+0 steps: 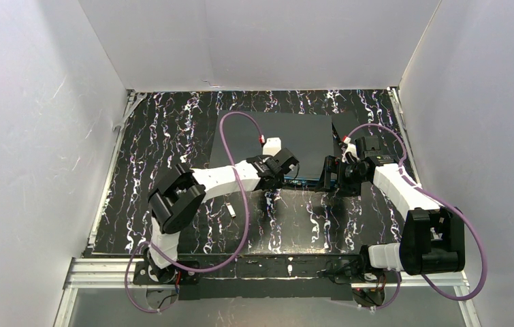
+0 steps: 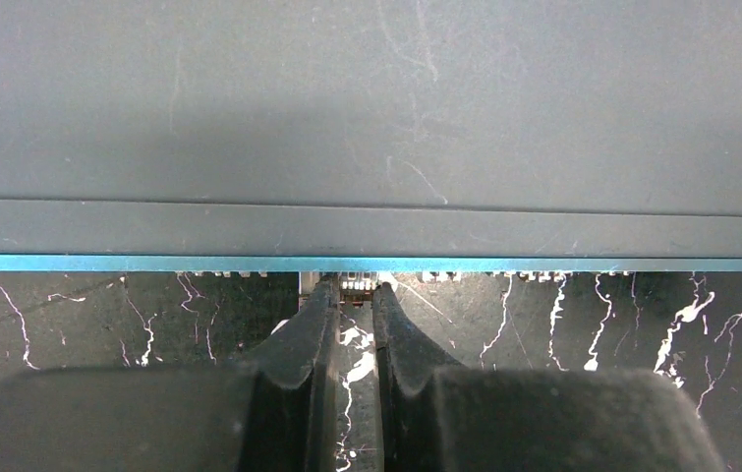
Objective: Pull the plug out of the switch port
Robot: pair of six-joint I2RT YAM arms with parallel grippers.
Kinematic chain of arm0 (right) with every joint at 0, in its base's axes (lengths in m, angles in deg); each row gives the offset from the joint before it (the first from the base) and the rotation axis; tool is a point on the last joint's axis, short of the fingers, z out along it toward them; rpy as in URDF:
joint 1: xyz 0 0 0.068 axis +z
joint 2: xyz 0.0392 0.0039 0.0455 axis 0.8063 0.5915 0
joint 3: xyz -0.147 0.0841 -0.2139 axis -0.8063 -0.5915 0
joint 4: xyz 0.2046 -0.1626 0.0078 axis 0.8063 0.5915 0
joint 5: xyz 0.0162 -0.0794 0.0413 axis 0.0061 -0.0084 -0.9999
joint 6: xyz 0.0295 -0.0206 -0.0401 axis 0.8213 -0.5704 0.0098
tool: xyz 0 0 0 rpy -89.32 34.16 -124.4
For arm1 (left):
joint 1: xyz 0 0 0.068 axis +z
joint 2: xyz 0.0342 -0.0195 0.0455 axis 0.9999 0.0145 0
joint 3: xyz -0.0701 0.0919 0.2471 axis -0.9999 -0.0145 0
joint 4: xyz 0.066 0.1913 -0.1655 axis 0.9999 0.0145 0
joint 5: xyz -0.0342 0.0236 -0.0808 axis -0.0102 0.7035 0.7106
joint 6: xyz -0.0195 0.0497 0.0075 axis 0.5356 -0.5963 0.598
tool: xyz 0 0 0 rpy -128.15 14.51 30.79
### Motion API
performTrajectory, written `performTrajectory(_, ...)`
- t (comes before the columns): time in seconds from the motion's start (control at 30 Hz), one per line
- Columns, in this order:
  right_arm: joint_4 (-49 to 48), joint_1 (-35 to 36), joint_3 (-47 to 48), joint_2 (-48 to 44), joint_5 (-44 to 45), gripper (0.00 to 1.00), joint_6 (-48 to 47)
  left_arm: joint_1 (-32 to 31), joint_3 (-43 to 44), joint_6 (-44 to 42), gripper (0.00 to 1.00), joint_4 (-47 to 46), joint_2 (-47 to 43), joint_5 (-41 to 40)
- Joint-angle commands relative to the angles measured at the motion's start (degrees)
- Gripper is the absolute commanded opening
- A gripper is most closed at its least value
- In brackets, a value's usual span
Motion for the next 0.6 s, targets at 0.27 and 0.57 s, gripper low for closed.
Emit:
performTrajectory(0.27,-0.58,-0.22,-0.84,-0.1,-0.42,0.99,-0.28,-2.71,-4.19,0.24,0.0,8.04,-8.22,3.34)
performTrajectory(0.57,-0.88,-0.21,-0.84,-0.05,-0.55,0.99,-0.16,-3.54,-3.49,0.34,0.0,10.25,-8.64,4.3)
